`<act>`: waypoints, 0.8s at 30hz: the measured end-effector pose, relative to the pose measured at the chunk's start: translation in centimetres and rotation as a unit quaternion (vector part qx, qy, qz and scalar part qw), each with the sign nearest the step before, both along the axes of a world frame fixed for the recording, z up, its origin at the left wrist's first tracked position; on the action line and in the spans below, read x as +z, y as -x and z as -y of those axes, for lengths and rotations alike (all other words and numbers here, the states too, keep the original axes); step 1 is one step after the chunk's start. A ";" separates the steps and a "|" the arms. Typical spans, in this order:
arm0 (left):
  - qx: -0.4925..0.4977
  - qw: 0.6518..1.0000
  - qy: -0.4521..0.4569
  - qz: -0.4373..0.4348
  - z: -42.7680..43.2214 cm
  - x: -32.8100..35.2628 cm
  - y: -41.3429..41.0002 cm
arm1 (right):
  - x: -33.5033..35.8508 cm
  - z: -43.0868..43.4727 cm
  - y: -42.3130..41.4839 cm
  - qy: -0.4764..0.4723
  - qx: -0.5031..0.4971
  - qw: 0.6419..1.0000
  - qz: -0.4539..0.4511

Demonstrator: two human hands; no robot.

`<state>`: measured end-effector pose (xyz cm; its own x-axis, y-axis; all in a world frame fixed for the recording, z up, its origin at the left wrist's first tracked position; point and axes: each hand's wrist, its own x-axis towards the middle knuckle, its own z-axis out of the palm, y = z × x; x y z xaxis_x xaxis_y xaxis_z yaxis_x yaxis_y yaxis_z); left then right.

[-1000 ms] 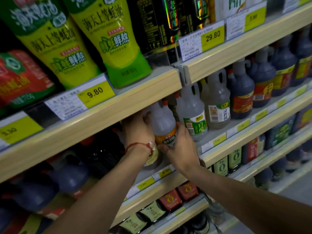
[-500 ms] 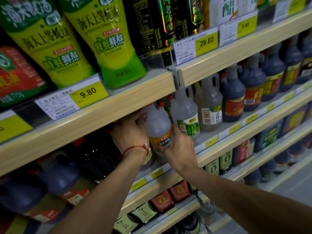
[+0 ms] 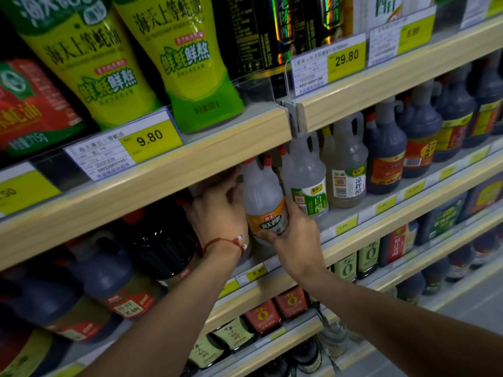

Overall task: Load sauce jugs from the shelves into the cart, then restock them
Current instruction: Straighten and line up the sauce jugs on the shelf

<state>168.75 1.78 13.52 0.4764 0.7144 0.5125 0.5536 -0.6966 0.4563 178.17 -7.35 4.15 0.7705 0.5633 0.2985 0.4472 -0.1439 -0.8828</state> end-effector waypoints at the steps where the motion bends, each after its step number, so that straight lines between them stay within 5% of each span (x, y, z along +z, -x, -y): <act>1: 0.005 1.000 -0.005 0.018 0.0 -0.3 0.0 | -0.1 0.1 0.1 -0.004 0.002 1.000 -0.008; 7: -0.077 0.988 0.064 0.116 2.1 -1.6 1.9 | -0.7 1.8 1.0 0.001 0.005 0.999 -0.039; 13: 0.007 0.985 0.014 0.173 2.8 -2.7 4.3 | 0.1 2.8 2.6 0.012 -0.008 1.000 0.011; 19: 0.010 0.989 0.009 0.146 1.9 -3.1 6.4 | 0.7 2.3 5.0 0.073 0.111 0.990 0.052; 24: 0.019 0.987 0.010 0.158 1.3 -2.6 6.9 | 1.3 -0.2 6.4 0.087 0.115 0.989 0.037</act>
